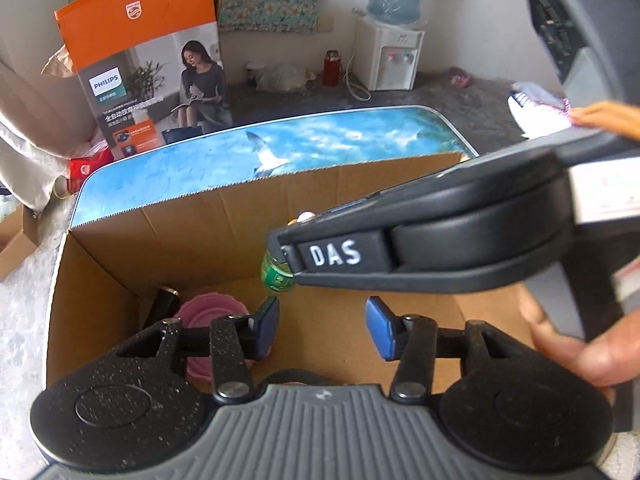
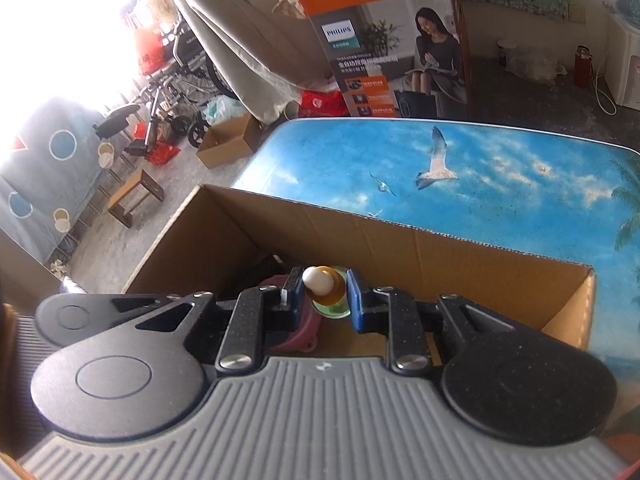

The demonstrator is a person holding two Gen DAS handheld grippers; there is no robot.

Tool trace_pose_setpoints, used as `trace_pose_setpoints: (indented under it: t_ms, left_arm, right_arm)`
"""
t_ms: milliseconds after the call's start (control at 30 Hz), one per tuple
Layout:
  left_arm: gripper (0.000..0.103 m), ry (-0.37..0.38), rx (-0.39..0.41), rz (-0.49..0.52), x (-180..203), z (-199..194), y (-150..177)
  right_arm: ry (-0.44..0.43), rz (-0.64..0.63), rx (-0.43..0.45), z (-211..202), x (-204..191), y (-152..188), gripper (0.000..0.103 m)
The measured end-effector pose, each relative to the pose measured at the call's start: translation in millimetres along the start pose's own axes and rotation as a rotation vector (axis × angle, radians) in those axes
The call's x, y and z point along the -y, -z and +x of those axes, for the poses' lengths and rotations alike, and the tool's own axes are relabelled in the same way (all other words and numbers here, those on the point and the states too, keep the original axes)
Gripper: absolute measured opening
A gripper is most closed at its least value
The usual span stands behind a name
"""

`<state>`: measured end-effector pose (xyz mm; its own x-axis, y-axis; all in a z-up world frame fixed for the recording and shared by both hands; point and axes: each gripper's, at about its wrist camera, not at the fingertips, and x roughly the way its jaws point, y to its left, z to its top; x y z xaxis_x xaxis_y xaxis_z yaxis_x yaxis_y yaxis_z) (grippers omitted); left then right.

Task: Organize rigid objects
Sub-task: 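Lift the green dropper bottle with the right gripper and carry it over the box, then lower the green dropper bottle into the box and open the right gripper, then move the open right gripper out of the box toward the gold-lidded jar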

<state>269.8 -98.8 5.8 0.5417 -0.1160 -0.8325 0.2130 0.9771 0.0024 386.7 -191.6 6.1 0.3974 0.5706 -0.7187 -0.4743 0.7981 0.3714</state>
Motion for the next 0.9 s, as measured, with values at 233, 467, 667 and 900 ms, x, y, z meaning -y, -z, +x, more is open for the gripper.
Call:
trace_pose_setpoints:
  t_ms: [233,467,667,900]
  left_arm:
    - [0.057,-0.005,-0.012,-0.019,-7,8,-4]
    - [0.07,-0.003,0.045,-0.016,-4,-19,4]
    - [0.091,0.071,0.194,0.04,8,-77,37]
    - [0.096,0.113,0.235,0.037,12,-125,88]
  right_arm:
    - [0.023,-0.04,-0.035,22,-1,2,0.023]
    - [0.033,-0.005,0.045,-22,-5,3,0.048]
    - [0.033,0.05,0.254,-119,-23,48,0.071]
    - [0.115,0.123,0.491,-209,-46,153,0.095]
